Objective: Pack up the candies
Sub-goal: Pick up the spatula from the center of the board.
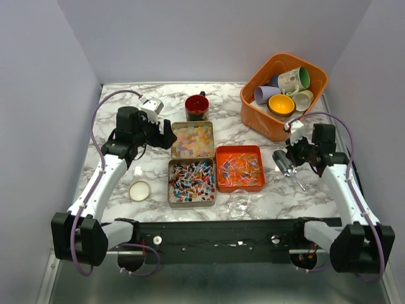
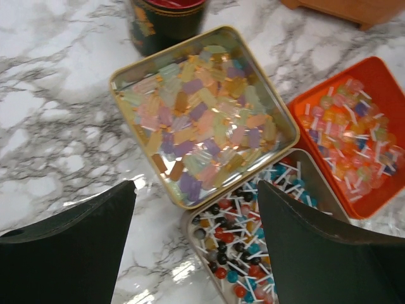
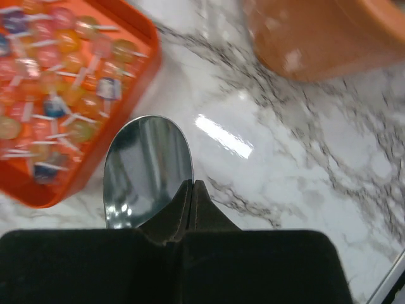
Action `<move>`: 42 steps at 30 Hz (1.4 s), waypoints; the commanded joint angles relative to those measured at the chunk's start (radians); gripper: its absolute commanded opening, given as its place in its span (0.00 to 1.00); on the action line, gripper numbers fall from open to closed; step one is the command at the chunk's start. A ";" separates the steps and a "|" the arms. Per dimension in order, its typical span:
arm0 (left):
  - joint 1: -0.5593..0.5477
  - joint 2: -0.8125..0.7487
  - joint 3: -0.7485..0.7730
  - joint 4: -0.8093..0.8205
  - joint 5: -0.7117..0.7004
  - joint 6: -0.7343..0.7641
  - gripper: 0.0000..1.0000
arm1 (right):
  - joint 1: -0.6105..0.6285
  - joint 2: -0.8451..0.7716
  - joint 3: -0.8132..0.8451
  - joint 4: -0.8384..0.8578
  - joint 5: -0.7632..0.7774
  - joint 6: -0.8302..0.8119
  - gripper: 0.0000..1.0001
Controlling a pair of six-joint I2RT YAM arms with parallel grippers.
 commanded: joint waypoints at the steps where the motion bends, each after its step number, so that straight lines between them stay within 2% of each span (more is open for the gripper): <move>1: -0.029 -0.042 -0.033 0.053 0.252 -0.081 0.88 | 0.131 -0.067 0.107 -0.185 -0.154 -0.046 0.01; 4: -0.042 -0.030 -0.037 0.111 0.438 -0.114 0.79 | 0.269 -0.046 0.167 -0.176 -0.121 -0.047 0.01; 7: -0.068 -0.011 -0.037 0.147 0.497 -0.130 0.78 | 0.374 0.017 0.239 -0.131 -0.101 -0.037 0.01; 10: -0.094 0.013 -0.025 0.183 0.531 -0.179 0.79 | 0.479 0.083 0.312 -0.111 -0.049 -0.113 0.01; 14: -0.103 0.029 -0.043 0.297 0.562 -0.307 0.83 | 0.555 0.181 0.447 -0.145 -0.016 -0.242 0.01; 17: -0.109 0.042 -0.051 0.326 0.536 -0.331 0.83 | 0.592 0.272 0.567 -0.177 -0.016 -0.257 0.01; 24: -0.111 0.055 -0.068 0.349 0.510 -0.344 0.82 | 0.692 0.384 0.676 -0.151 -0.002 -0.279 0.01; 29: -0.111 0.061 -0.070 0.374 0.479 -0.376 0.82 | 0.770 0.410 0.704 -0.142 0.007 -0.282 0.01; 35: -0.112 0.076 -0.074 0.372 0.448 -0.390 0.69 | 0.813 0.418 0.727 -0.131 0.021 -0.265 0.01; 42: -0.126 0.079 -0.096 0.404 0.471 -0.413 0.69 | 0.830 0.434 0.747 -0.113 0.052 -0.257 0.01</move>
